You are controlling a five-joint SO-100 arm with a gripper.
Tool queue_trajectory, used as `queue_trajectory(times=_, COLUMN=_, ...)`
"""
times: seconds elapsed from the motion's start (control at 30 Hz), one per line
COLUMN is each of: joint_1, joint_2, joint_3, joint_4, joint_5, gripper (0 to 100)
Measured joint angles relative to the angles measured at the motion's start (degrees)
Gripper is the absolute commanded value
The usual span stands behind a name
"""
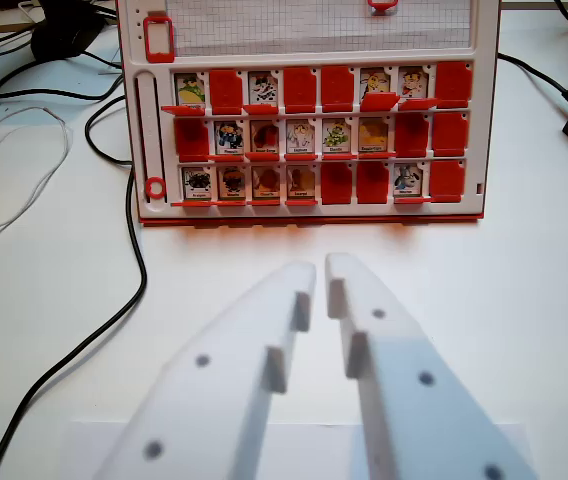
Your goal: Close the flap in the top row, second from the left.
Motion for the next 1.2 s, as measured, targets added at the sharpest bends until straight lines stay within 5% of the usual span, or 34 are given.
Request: queue_trajectory(times=1.2, joint_1=-0.4, joint_2=0.0, joint_3=-1.4, joint_4=2.7, joint_5=0.53, gripper=1)
